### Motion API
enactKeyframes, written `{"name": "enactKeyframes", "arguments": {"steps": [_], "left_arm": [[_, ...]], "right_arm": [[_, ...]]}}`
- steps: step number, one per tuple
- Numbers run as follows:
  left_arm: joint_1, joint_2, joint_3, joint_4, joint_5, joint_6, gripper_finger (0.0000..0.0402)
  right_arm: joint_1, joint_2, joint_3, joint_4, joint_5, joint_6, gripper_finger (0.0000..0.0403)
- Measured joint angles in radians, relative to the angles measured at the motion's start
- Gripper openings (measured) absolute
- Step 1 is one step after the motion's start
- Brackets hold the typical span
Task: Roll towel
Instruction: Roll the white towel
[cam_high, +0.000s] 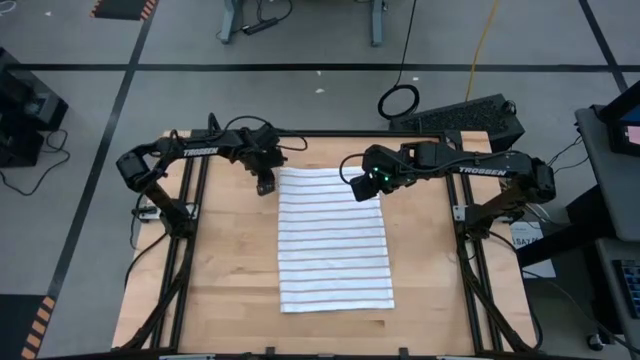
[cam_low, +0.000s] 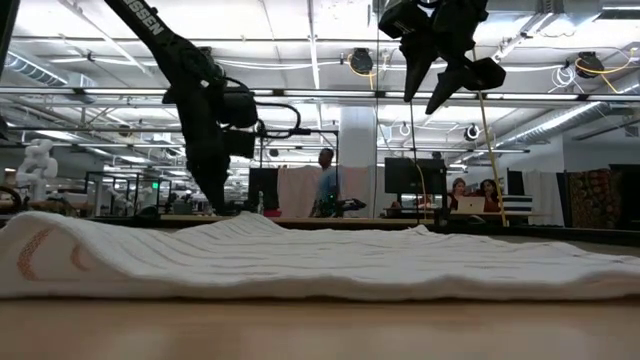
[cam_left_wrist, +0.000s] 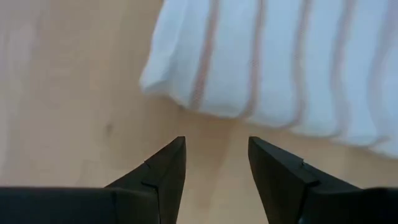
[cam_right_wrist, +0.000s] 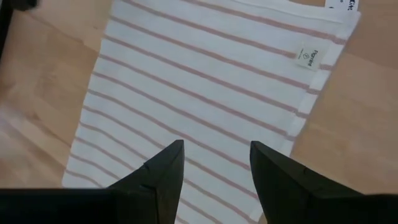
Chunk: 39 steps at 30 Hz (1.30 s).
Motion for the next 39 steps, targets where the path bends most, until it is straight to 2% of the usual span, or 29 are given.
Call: {"name": "enactKeyframes", "arguments": {"steps": [4,6,9,13,16,19,23,28,32,35,39], "left_arm": [[0.0,-0.031,0.0,0.081,0.044,-0.108,0.0175],[0.0,-0.038,0.0,0.167,0.087,-0.12,0.0158],[-0.004,-0.018,0.0,0.245,0.121,-0.111,0.0112],[-0.004,0.049,0.0,0.236,0.119,-0.109,0.0044],[-0.004,0.108,-0.001,0.237,0.066,-0.115,0.0008],[-0.004,0.15,-0.002,0.251,0.031,-0.132,0.0011],[-0.004,0.137,0.006,0.199,0.01,-0.136,0.0023],[-0.004,0.016,0.052,0.103,-0.04,-0.152,0.0024],[-0.004,-0.079,0.079,0.096,-0.061,-0.238,0.0024],[-0.012,-0.127,0.082,0.109,-0.024,-0.33,0.0024],[-0.028,-0.138,0.081,0.093,0.123,-0.367,0.0025]], "right_arm": [[0.0,0.0,0.0,-0.002,0.001,-0.002,0.0173],[0.0,0.0,0.0,-0.002,0.007,-0.013,0.0173],[-0.006,0.0,0.0,-0.002,0.01,-0.032,0.0173],[-0.021,0.0,0.0,-0.001,0.01,-0.041,0.0173],[-0.026,0.0,0.0,-0.001,0.011,-0.053,0.0173],[-0.027,0.0,0.0,-0.001,0.029,-0.06,0.0173],[-0.027,0.0,0.0,-0.002,0.03,-0.068,0.0173],[-0.027,0.0,0.0,-0.001,0.031,-0.099,0.0173],[-0.041,0.0,0.0,-0.002,0.021,-0.156,0.0168],[-0.064,0.0,0.0,-0.002,0.0,-0.209,0.0159],[-0.092,0.0,0.0,-0.033,-0.057,-0.318,0.0145]]}}
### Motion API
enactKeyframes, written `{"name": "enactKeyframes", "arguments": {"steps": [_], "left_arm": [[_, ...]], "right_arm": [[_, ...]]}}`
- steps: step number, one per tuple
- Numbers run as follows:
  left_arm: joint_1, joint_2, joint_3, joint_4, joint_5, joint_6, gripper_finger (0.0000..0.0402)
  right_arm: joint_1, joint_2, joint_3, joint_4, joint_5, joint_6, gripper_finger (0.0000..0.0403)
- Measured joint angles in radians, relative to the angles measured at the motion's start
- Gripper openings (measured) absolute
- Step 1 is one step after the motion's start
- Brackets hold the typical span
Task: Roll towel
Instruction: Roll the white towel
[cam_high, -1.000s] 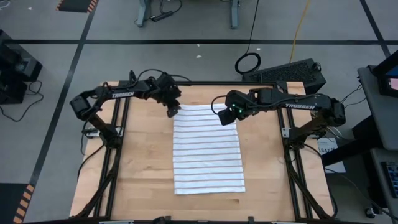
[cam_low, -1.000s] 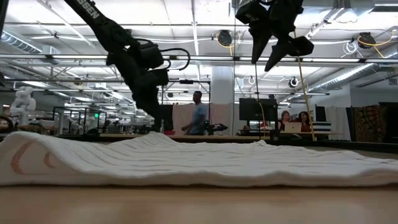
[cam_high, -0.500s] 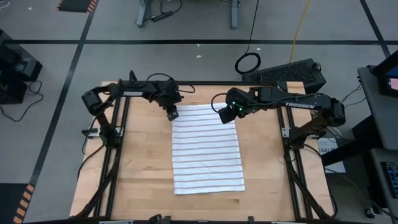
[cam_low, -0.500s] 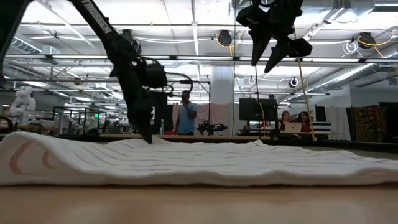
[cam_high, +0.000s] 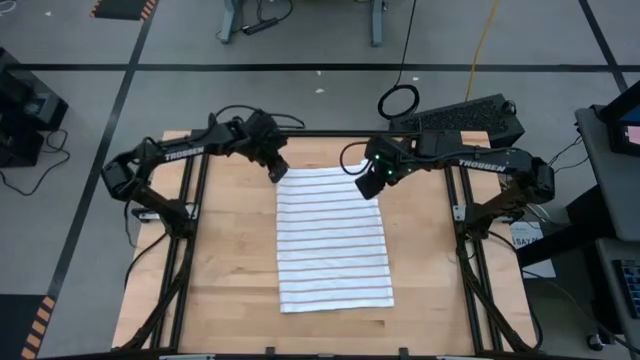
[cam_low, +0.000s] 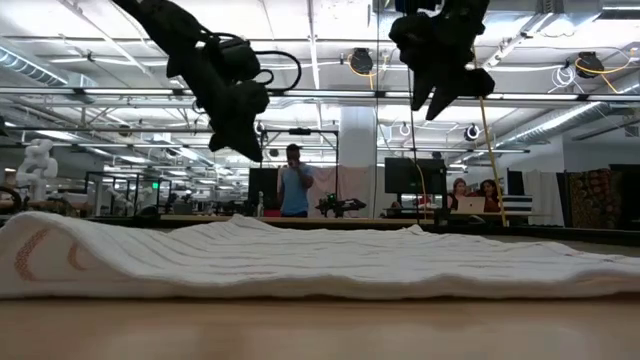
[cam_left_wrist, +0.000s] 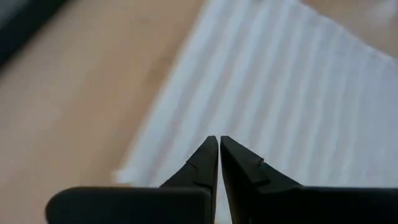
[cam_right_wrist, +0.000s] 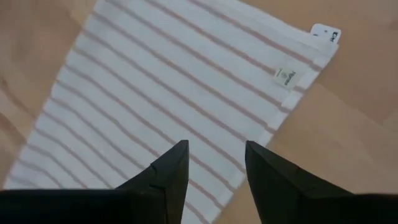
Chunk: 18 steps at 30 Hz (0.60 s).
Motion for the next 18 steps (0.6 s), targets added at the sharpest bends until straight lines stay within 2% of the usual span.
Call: {"name": "enactKeyframes", "arguments": {"steps": [2,9,13,18], "left_arm": [[-0.012,0.001,-0.004,-0.014,0.043,-0.021,0.0025],[-0.089,0.002,-0.037,-0.014,0.075,-0.204,0.0025],[-0.186,0.002,-0.037,0.022,0.08,-0.354,0.0025],[-0.343,0.002,-0.037,0.047,0.059,-0.477,0.0025]], "right_arm": [[-0.011,0.0,0.0,-0.023,-0.017,-0.051,0.0139],[-0.065,0.0,0.0,-0.044,-0.063,-0.33,0.0127],[-0.097,0.0,0.0,-0.044,-0.146,-0.506,0.0122],[-0.105,0.0,0.0,-0.044,-0.17,-0.675,0.0118]]}}
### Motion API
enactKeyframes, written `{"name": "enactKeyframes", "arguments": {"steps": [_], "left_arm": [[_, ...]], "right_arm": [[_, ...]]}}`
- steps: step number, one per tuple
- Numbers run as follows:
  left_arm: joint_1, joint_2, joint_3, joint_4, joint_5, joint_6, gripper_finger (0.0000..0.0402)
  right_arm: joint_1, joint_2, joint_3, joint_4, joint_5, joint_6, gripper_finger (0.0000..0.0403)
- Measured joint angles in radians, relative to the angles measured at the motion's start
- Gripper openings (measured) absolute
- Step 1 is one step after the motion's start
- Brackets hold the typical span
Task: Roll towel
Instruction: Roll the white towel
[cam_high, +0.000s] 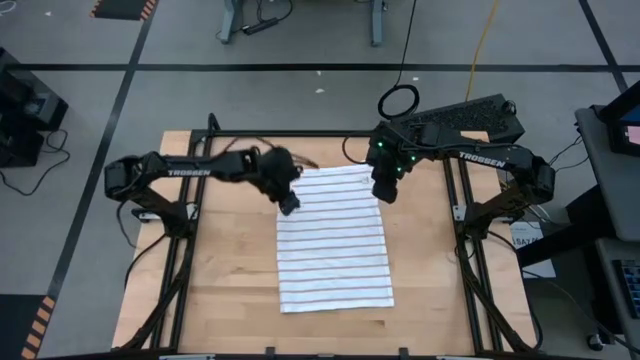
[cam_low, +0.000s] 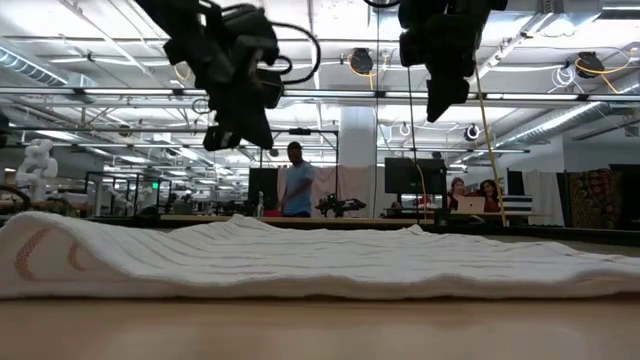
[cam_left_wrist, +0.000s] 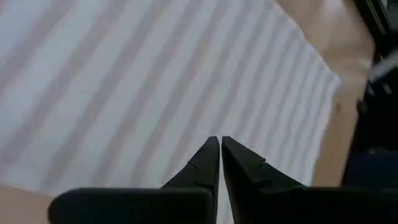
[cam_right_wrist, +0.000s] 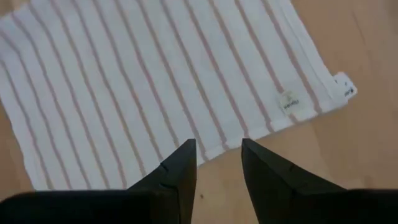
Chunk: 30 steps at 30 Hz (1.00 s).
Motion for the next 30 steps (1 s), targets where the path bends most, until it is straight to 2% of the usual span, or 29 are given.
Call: {"name": "enactKeyframes", "arguments": {"steps": [5,10,14,19,23,27,30], "left_arm": [[-0.167,0.0,0.0,-0.004,-0.042,-0.068,0.0025],[-0.283,0.0,0.0,-0.046,-0.175,-0.121,0.0025],[-0.334,0.0,0.0,-0.096,-0.237,-0.206,0.0034],[-0.376,0.0,0.0,-0.115,-0.331,-0.236,0.0092],[-0.389,0.0,0.0,-0.097,-0.382,-0.247,0.0151],[-0.403,0.0,0.0,-0.096,-0.474,-0.249,0.0195],[-0.428,0.0,0.0,-0.075,-0.52,-0.237,0.0206]], "right_arm": [[0.007,0.0,0.0,0.001,-0.118,-0.009,0.0118],[0.036,0.0,0.0,0.017,-0.11,-0.009,0.0118],[0.063,0.0,0.0,0.08,-0.109,0.095,0.0118],[0.111,0.0,0.0,0.097,-0.11,0.188,0.0118],[0.15,-0.003,0.0,-0.031,-0.108,0.217,0.0118],[0.182,-0.015,0.0,-0.254,0.05,0.27,0.0118],[0.204,-0.048,-0.001,-0.324,0.149,0.303,0.0118]]}}
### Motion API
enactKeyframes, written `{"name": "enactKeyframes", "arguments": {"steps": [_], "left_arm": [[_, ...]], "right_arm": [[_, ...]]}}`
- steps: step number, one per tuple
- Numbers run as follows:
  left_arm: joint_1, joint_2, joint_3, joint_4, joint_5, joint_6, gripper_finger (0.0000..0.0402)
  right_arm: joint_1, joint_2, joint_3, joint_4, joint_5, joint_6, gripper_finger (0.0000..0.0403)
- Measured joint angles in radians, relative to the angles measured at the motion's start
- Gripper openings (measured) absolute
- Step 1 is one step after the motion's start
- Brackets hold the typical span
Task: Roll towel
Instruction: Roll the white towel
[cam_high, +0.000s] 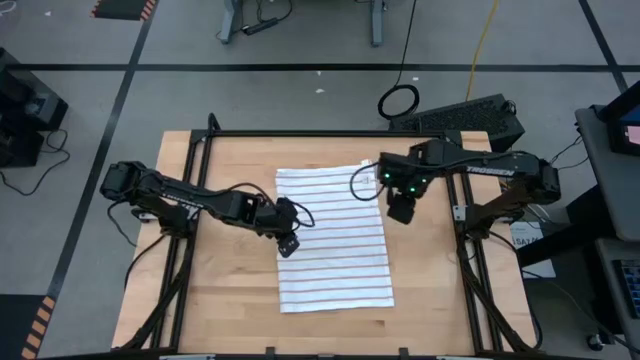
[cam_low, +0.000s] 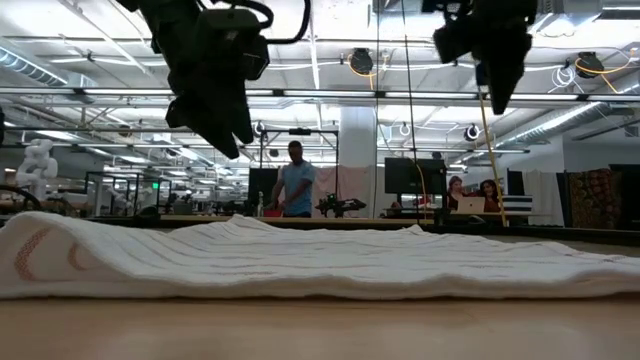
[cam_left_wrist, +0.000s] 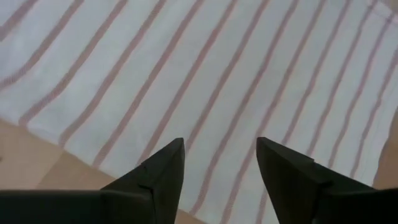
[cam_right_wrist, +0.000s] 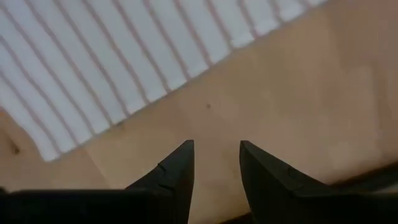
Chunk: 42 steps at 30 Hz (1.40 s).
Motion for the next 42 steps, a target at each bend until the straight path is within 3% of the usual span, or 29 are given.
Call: {"name": "enactKeyframes", "arguments": {"steps": [5,11,17,22,25,29,37,42], "left_arm": [[-0.033,-0.001,-0.014,0.02,-0.048,-0.022,0.02],[-0.088,-0.001,-0.143,0.212,-0.056,-0.238,0.0196],[-0.129,-0.001,-0.16,0.305,-0.1,-0.373,0.0196],[-0.104,-0.001,-0.111,0.315,-0.103,-0.321,0.0196],[-0.057,-0.001,-0.091,0.307,-0.107,-0.2,0.0196],[0.04,-0.001,-0.047,0.234,-0.093,-0.226,0.0196],[0.349,-0.001,-0.031,0.107,0.139,-0.224,0.0196],[0.503,-0.001,-0.03,0.125,0.217,-0.175,0.0213]], "right_arm": [[0.006,-0.108,-0.035,0.044,0.053,0.116,0.0118],[-0.006,-0.249,-0.191,0.147,0.055,0.22,0.0118],[-0.004,-0.366,-0.404,0.32,-0.036,0.377,0.0118],[-0.011,-0.403,-0.535,0.526,-0.097,0.65,0.0118],[-0.056,-0.385,-0.542,0.628,-0.101,0.767,0.0118],[-0.166,-0.332,-0.542,0.734,-0.112,0.799,0.0119],[-0.414,-0.14,-0.542,0.819,-0.283,0.654,0.0119],[-0.509,-0.011,-0.484,0.861,-0.294,0.552,0.0121]]}}
